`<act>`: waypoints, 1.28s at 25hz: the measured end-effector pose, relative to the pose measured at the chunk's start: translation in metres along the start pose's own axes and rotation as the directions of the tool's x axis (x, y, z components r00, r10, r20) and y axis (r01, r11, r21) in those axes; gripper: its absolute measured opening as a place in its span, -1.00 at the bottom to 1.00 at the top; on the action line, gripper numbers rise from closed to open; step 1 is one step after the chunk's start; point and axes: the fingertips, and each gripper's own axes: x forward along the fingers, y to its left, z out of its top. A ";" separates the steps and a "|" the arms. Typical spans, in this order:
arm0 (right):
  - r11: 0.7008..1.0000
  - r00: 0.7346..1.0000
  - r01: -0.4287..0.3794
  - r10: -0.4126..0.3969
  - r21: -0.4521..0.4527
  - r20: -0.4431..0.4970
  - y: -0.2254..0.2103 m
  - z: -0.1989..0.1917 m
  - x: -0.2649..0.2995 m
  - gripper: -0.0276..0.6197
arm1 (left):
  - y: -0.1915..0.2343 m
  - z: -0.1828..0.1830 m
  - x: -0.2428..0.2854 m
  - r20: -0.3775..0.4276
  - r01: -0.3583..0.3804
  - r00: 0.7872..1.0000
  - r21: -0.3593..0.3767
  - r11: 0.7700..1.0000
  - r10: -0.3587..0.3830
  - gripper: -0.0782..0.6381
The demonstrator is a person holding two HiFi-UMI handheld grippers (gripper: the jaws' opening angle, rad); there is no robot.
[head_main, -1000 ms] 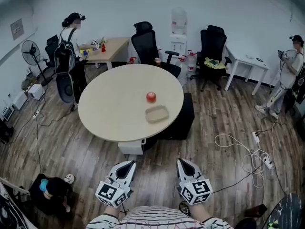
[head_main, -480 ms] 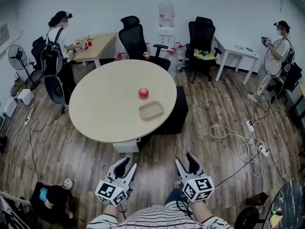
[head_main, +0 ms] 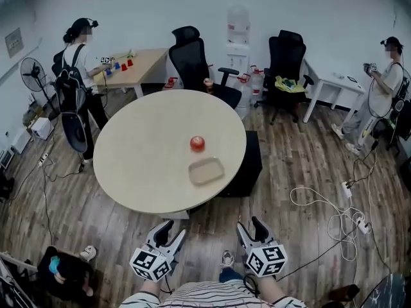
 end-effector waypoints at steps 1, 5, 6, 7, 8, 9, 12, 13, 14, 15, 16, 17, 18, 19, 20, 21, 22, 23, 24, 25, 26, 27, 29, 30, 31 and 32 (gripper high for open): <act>1.000 1.000 -0.010 0.010 -0.003 -0.011 -0.009 0.003 0.009 -0.20 | 0.004 0.003 0.012 0.001 -0.012 1.000 -0.003 1.000 0.012 -0.29; 0.999 0.998 -0.052 0.051 -0.016 -0.041 -0.044 0.014 0.040 -0.20 | 0.012 0.007 0.057 -0.009 -0.052 0.999 -0.009 0.999 0.052 -0.29; 0.998 0.997 -0.062 0.061 -0.013 -0.046 -0.053 0.017 0.048 -0.20 | 0.013 0.007 0.068 -0.014 -0.062 0.998 -0.010 0.998 0.062 -0.29; 0.997 0.996 -0.071 0.071 -0.010 -0.050 -0.062 0.021 0.056 -0.20 | 0.014 0.007 0.079 -0.019 -0.073 0.997 -0.011 0.997 0.073 -0.29; 0.997 0.995 -0.082 0.081 -0.006 -0.055 -0.070 0.024 0.064 -0.20 | 0.016 0.008 0.089 -0.024 -0.084 0.996 -0.012 0.996 0.084 -0.29; 0.996 0.994 -0.092 0.092 -0.004 -0.061 -0.078 0.027 0.073 -0.20 | 0.017 0.008 0.100 -0.028 -0.096 0.995 -0.012 0.995 0.095 -0.29; 0.991 0.989 -0.132 0.132 0.006 -0.071 -0.097 0.035 0.094 -0.20 | 0.021 0.006 0.125 -0.043 -0.132 0.990 -0.012 0.991 0.131 -0.29; 0.989 0.986 -0.148 0.149 0.007 -0.075 -0.101 0.036 0.099 -0.20 | 0.022 0.003 0.130 -0.049 -0.145 0.988 -0.012 0.989 0.144 -0.29; 0.986 0.983 -0.165 0.165 0.004 -0.081 -0.104 0.037 0.104 -0.20 | 0.024 0.001 0.133 -0.056 -0.158 0.986 -0.013 0.987 0.157 -0.29; 0.984 0.980 -0.180 0.179 -0.001 -0.089 -0.107 0.036 0.110 -0.20 | 0.026 -0.001 0.135 -0.060 -0.172 0.983 -0.014 0.985 0.171 -0.29; 0.982 0.977 -0.191 0.190 -0.006 -0.098 -0.109 0.036 0.116 -0.20 | 0.028 -0.002 0.137 -0.062 -0.187 0.981 -0.016 0.982 0.185 -0.29; 0.980 0.974 -0.200 0.198 -0.008 -0.105 -0.111 0.035 0.123 -0.20 | 0.032 -0.003 0.139 -0.063 -0.201 0.978 -0.017 0.979 0.200 -0.29; 0.978 0.972 -0.209 0.207 -0.008 -0.111 -0.112 0.035 0.130 -0.20 | 0.037 -0.003 0.141 -0.063 -0.215 0.975 -0.018 0.976 0.214 -0.29; 0.976 0.970 -0.217 0.215 -0.005 -0.116 -0.112 0.034 0.138 -0.20 | 0.043 -0.003 0.143 -0.065 -0.229 0.972 -0.019 0.973 0.228 -0.29; 0.975 0.967 -0.224 0.223 -0.001 -0.121 -0.112 0.033 0.145 -0.20 | 0.050 -0.004 0.146 -0.069 -0.242 0.968 -0.020 0.970 0.240 -0.29; 0.973 0.965 -0.231 0.229 0.002 -0.127 -0.111 0.031 0.152 -0.20 | 0.057 -0.004 0.148 -0.073 -0.254 0.965 -0.023 0.967 0.252 -0.29; 0.972 0.963 -0.235 0.234 0.004 -0.135 -0.111 0.029 0.159 -0.20 | 0.064 -0.005 0.151 -0.076 -0.265 0.962 -0.029 0.964 0.262 -0.29; 0.971 0.961 -0.239 0.237 0.005 -0.145 -0.111 0.027 0.165 -0.20 | 0.070 -0.007 0.153 -0.077 -0.273 0.960 -0.037 0.961 0.270 -0.29; 0.970 0.959 -0.242 0.240 0.005 -0.154 -0.111 0.025 0.171 -0.20 | 0.075 -0.008 0.156 -0.078 -0.280 0.958 -0.048 0.959 0.276 -0.29; 0.970 0.957 -0.243 0.241 0.003 -0.161 -0.110 0.024 0.178 -0.20 | 0.080 -0.010 0.158 -0.079 -0.283 0.957 -0.060 0.957 0.279 -0.29; 0.970 0.956 -0.243 0.240 0.001 -0.167 -0.111 0.022 0.184 -0.20 | 0.086 -0.012 0.161 -0.081 -0.285 0.957 -0.071 0.956 0.280 -0.29; 0.971 0.956 -0.241 0.237 -0.001 -0.173 -0.112 0.021 0.191 -0.20 | 0.091 -0.013 0.165 -0.086 -0.286 0.956 -0.079 0.955 0.279 -0.29; 0.972 0.956 -0.233 0.229 -0.002 -0.184 -0.114 0.018 0.204 -0.21 | 0.101 -0.018 0.173 -0.104 -0.283 0.956 -0.085 0.955 0.274 -0.29; 0.973 0.956 -0.229 0.225 0.000 -0.189 -0.115 0.016 0.211 -0.21 | 0.106 -0.021 0.177 -0.115 -0.279 0.956 -0.086 0.956 0.269 -0.29; 0.974 0.956 -0.226 0.222 0.003 -0.193 -0.115 0.015 0.217 -0.21 | 0.111 -0.023 0.180 -0.125 -0.276 0.956 -0.086 0.957 0.264 -0.29; 0.975 0.955 -0.224 0.220 0.006 -0.199 -0.115 0.013 0.223 -0.21 | 0.117 -0.024 0.184 -0.133 -0.274 0.956 -0.089 0.958 0.261 -0.29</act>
